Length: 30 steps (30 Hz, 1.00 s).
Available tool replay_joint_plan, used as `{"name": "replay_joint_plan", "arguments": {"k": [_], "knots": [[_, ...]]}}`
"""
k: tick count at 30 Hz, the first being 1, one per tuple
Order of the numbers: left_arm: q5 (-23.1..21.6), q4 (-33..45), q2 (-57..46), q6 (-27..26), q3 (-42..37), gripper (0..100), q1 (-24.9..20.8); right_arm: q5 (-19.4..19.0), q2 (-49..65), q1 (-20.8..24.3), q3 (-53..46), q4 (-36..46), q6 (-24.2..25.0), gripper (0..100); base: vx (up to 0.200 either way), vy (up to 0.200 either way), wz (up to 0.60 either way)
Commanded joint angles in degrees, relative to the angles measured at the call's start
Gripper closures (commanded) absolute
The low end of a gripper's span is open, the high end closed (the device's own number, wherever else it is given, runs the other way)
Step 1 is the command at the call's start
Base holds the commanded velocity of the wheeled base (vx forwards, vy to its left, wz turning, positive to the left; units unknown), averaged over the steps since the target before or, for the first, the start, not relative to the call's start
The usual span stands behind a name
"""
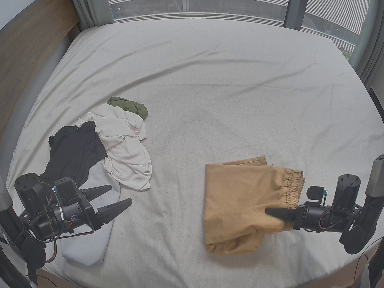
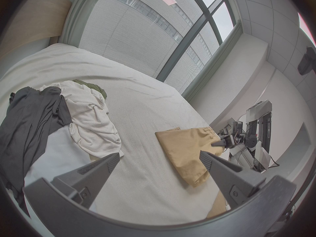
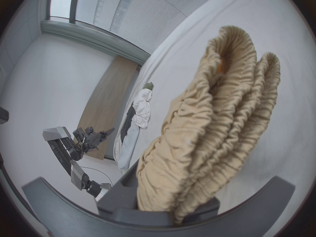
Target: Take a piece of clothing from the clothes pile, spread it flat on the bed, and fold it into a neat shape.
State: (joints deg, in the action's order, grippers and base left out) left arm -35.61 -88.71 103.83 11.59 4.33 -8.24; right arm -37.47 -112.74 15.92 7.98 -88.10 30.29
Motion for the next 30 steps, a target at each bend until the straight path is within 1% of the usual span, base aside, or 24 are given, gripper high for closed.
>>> {"name": "replay_joint_plan", "arguments": {"k": [1,4,8,15,21,25,28,30], "knots": [[0.01,-0.06,0.06,0.01,-0.11,0,-0.02,0.12,5.16,0.16,3.09,-0.14,0.91,100,0.0,0.0,0.0],[-0.07,-0.06,0.06,-0.08,-0.11,0,-0.02,0.3,6.39,0.34,4.76,-0.14,3.02,100,0.0,0.0,0.0],[-0.07,-0.06,-0.12,0.01,-0.11,0,-0.02,0.56,7.71,1.04,6.87,-0.05,4.42,100,0.0,0.0,0.0],[-0.07,-0.06,-0.2,-0.08,-0.2,0,-0.11,0.47,9.2,1.92,7.48,-0.05,4.42,100,0.0,0.0,0.0],[-0.07,-0.06,-0.29,-0.08,-0.2,0,-0.2,0.47,9.55,2.01,10.82,0.21,4.77,100,0.0,0.0,0.0],[-0.07,-0.06,-0.2,-0.08,-0.2,0,-0.2,0.03,9.64,2.45,15.22,3.55,5.04,100,0.0,0.0,0.0],[-0.07,-0.06,0.06,-0.08,-0.2,0,-0.2,0.03,9.55,2.45,22.43,8.12,6.8,100,0.0,0.0,0.0],[-0.07,-0.06,0.06,-0.17,-0.2,0,-0.2,0.03,9.55,2.45,24.45,9.62,7.5,100,0.0,0.0,0.0]]}}
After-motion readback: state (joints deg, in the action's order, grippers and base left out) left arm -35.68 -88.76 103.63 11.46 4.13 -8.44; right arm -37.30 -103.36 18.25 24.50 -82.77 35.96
